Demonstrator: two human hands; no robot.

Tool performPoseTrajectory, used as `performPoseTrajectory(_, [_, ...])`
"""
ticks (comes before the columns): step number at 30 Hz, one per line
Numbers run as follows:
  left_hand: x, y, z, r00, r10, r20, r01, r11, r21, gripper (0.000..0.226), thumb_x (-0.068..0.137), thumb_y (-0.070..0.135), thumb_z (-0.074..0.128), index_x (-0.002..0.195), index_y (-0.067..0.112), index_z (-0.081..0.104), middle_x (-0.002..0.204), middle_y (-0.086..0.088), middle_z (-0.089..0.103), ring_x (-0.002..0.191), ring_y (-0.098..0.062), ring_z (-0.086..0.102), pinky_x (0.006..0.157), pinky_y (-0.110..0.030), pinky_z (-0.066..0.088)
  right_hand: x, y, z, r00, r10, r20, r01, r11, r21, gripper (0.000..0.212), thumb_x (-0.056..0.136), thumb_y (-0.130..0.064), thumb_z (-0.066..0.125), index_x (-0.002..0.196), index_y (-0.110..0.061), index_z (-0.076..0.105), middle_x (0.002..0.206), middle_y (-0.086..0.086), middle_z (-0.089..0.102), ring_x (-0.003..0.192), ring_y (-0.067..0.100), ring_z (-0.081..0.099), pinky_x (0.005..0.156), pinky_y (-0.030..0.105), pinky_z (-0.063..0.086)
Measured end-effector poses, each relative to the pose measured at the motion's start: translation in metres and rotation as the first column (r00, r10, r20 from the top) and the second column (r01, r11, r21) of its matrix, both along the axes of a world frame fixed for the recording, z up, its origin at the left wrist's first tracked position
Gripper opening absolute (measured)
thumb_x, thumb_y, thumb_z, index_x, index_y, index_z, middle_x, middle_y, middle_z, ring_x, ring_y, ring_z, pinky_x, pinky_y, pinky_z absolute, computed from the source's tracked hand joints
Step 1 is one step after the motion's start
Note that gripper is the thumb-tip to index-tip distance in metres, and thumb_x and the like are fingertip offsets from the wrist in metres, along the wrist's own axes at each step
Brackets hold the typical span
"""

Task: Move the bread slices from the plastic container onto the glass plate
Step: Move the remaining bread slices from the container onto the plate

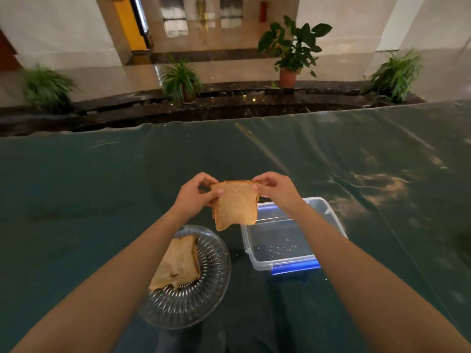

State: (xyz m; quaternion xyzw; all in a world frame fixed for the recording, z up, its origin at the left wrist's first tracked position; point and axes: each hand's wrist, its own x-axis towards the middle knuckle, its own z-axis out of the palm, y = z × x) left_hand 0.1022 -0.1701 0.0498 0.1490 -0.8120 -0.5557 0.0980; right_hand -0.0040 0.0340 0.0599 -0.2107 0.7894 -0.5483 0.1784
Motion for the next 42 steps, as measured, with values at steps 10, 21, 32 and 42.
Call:
performPoseTrajectory(10, [0.099,-0.077,-0.021,0.961,0.204,0.185,-0.222,0.972,0.084,0.018,0.077,0.017,0.073,0.091,0.021,0.064,0.096,-0.012,0.066,0.082,-0.024,0.068,0.068,-0.033,0.062,0.067,-0.100,-0.028,0.972,0.183,0.149,-0.191,0.981,0.038,0.020,0.082,-0.013,0.070,0.100,-0.005,0.067,0.100,0.016,0.069,0.091,0.021,0.064,0.083,0.035,0.055])
performPoseTrajectory(21, [0.139,-0.085,-0.061,0.888,0.210,0.409,-0.300,0.939,0.170,0.033,0.082,0.010,0.068,0.110,-0.003,0.057,0.078,-0.004,0.061,0.065,-0.016,0.061,0.054,-0.019,0.057,0.107,-0.129,-0.076,0.951,0.117,0.287,-0.189,0.953,0.235,0.021,0.081,-0.016,0.071,0.096,-0.001,0.069,0.094,0.019,0.069,0.082,0.025,0.066,0.086,0.040,0.057])
performPoseTrajectory(32, [0.128,-0.096,-0.088,0.845,0.223,0.486,-0.355,0.914,0.198,0.030,0.087,0.012,0.062,0.114,-0.001,0.058,0.101,-0.015,0.063,0.080,-0.022,0.062,0.070,-0.030,0.056,0.108,-0.156,-0.096,0.976,0.008,0.216,-0.091,0.921,0.380,0.027,0.085,-0.024,0.065,0.093,0.002,0.068,0.085,0.010,0.064,0.098,0.032,0.065,0.092,0.048,0.052])
performPoseTrajectory(42, [0.126,-0.093,-0.088,0.852,0.193,0.487,-0.329,0.920,0.211,0.024,0.089,0.013,0.059,0.109,0.001,0.064,0.095,-0.011,0.064,0.067,-0.011,0.060,0.049,-0.013,0.054,0.106,-0.153,-0.093,0.923,-0.060,0.381,-0.100,0.917,0.385,0.027,0.089,-0.013,0.060,0.100,0.012,0.063,0.082,0.016,0.061,0.083,0.031,0.065,0.083,0.046,0.058])
